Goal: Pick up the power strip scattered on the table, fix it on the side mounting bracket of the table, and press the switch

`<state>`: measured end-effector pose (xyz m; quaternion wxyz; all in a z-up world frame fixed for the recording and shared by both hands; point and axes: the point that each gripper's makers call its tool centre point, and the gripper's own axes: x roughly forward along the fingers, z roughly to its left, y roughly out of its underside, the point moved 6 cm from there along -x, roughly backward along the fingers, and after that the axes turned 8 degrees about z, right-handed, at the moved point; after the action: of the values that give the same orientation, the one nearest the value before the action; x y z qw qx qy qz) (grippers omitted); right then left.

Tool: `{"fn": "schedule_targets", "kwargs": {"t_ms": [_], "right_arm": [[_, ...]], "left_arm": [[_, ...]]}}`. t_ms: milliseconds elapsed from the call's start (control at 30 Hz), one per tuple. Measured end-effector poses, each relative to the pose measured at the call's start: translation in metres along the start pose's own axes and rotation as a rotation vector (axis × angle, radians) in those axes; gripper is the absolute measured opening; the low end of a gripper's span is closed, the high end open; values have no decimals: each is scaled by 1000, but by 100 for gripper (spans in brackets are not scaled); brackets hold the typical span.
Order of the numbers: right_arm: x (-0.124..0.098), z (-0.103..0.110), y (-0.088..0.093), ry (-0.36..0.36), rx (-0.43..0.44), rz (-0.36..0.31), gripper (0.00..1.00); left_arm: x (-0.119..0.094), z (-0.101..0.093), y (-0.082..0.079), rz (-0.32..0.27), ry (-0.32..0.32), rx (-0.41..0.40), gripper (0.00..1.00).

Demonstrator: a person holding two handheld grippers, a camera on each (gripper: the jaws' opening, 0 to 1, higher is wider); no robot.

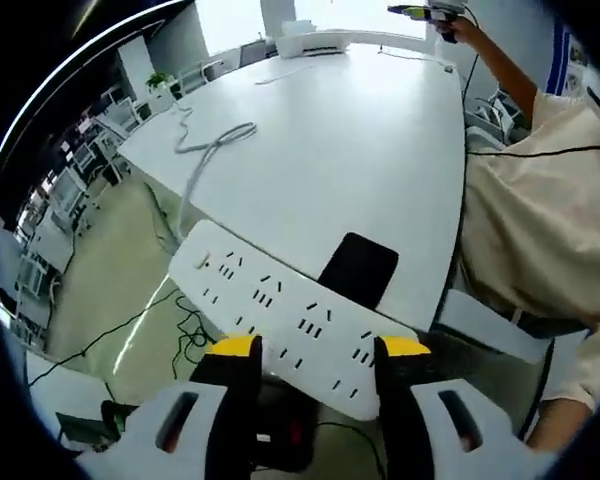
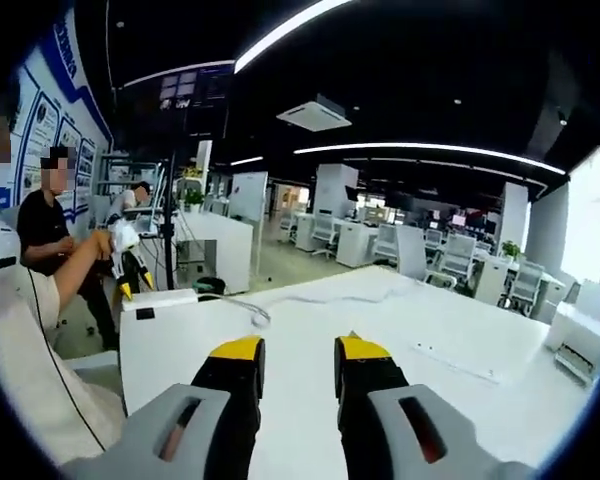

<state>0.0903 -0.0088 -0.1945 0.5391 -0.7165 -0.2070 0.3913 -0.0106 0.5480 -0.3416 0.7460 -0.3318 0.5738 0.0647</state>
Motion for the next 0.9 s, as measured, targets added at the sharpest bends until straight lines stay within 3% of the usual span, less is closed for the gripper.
{"fn": "schedule_targets", "kwargs": {"t_ms": [100, 267, 400, 567, 700, 900], "right_arm": [[-3, -1, 5, 5, 13, -8, 24], [-9, -3, 16, 15, 30, -12, 25], [-15, -6, 22, 33, 46, -23, 25], [-21, -9, 31, 47, 60, -30, 26], [-25, -10, 37, 67, 67, -45, 27], [-33, -14, 47, 102, 79, -93, 29]], "left_arm": [[-6, 2, -7, -42, -39, 17, 51], [-22, 4, -32, -241, -89, 4, 56], [-31, 4, -47, -346, -129, 4, 56], [-41, 6, -69, -491, -213, -92, 56], [-46, 2, -82, -571, -222, -134, 56], [-48, -5, -98, -626, -283, -157, 56]]}}
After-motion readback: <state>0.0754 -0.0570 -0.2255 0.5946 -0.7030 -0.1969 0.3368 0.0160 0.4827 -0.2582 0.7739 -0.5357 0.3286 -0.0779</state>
